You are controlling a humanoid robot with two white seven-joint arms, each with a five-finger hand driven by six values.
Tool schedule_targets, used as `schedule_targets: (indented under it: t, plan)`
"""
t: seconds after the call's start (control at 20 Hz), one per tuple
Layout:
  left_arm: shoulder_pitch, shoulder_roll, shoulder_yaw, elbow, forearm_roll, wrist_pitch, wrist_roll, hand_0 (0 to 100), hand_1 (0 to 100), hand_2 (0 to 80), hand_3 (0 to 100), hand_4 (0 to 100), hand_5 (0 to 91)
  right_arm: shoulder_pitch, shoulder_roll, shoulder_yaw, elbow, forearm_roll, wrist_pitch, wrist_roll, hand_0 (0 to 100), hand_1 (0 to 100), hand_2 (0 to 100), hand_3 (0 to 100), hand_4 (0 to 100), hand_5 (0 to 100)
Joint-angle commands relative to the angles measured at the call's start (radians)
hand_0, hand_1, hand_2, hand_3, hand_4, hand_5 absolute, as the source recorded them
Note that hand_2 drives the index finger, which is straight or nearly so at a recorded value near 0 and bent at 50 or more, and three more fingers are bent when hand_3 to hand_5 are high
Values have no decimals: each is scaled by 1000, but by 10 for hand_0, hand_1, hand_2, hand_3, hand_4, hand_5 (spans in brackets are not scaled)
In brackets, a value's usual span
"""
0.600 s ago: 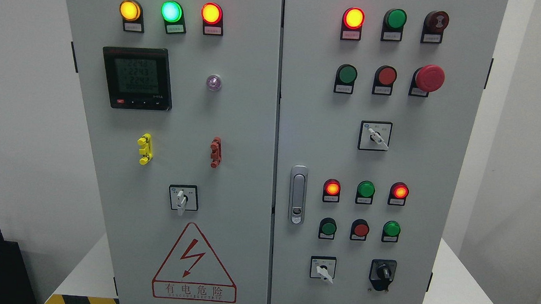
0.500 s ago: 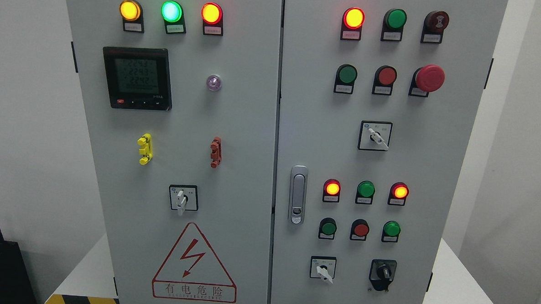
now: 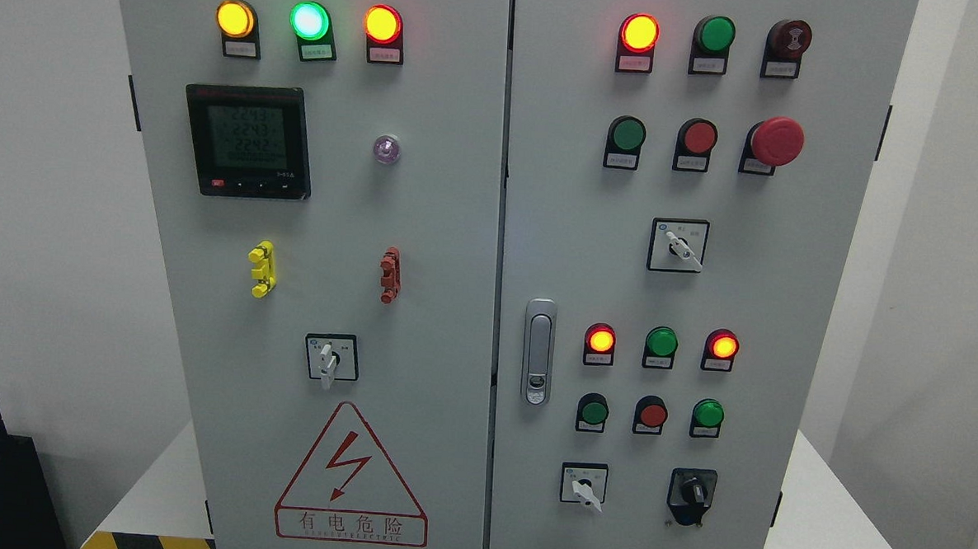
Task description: Turn on light switch 1
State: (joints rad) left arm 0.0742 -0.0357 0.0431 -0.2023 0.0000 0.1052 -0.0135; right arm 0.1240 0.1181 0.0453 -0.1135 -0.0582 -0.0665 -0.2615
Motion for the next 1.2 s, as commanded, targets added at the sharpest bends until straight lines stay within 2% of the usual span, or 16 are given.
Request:
schedule_targets:
  t: [0.0,0.45,0.75,1.15]
  plan:
    - [-1,0,0,1,28,1,0,232,0,0,0,0,0,0,0,-1,0,0,1,1,120,389,0,0,0,0]
    - [-2,2,0,0,28,-2,1,245,0,0,0,5,0,0,0,1,0,0,1,1,120,389,0,0,0,0]
    - [-1,3,0,0,28,-4,4,262,0,0,56,129,0,0,0,1,0,0,0,1,120,389,0,0,0,0]
    - [10,2,1,-45,28,-12,15,277,0,0,85,169,0,0,0,-1,0,0,1,1,120,389,0,0,0,0]
